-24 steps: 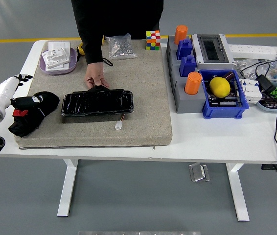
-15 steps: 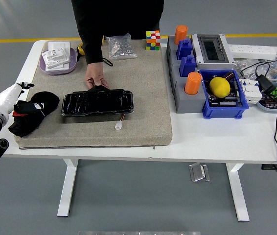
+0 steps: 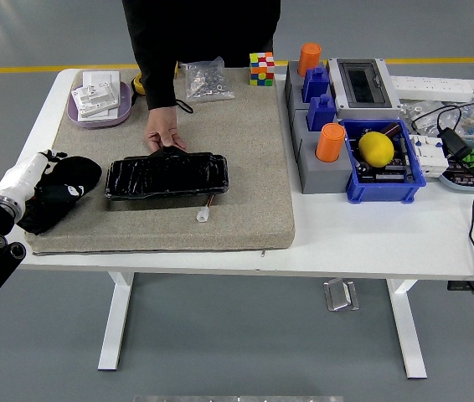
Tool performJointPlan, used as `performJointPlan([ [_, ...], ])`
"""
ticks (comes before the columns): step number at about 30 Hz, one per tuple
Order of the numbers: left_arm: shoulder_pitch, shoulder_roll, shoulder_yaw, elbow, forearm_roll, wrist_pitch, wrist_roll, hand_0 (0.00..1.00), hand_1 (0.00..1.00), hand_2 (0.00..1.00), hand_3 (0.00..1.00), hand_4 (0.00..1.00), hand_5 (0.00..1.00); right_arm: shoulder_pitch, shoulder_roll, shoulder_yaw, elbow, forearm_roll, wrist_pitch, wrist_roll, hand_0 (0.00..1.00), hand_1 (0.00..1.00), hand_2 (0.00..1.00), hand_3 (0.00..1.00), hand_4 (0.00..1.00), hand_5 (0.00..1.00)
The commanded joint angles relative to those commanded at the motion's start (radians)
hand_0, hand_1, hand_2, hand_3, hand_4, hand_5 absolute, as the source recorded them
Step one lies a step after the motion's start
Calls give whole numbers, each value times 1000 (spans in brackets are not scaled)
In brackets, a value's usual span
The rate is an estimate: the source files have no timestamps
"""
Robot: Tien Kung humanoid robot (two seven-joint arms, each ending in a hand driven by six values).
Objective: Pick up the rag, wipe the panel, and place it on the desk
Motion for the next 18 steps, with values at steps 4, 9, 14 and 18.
performJointPlan([
  [4,-5,-1,24,20,-5,15,16,787,857,885,875,898,423,0,-2,-14,0,12,1,3,726,576,666,577,998,423],
  [9,-10,-7,44,38,-21,43,19,775,849,884,872,873,409,0,-3,-24,0,21,-1,6,727,576,667,577,998,423],
  [14,-13,-13,54,48,-28,58,18,700,793,871,863,823,366,2,-3,-28,0,23,-1,8,726,576,667,577,998,424],
  [18,-13,-14,62,49,-32,71,13,700,793,871,863,823,366,0,-5,-23,0,21,-1,8,726,576,667,577,998,424],
])
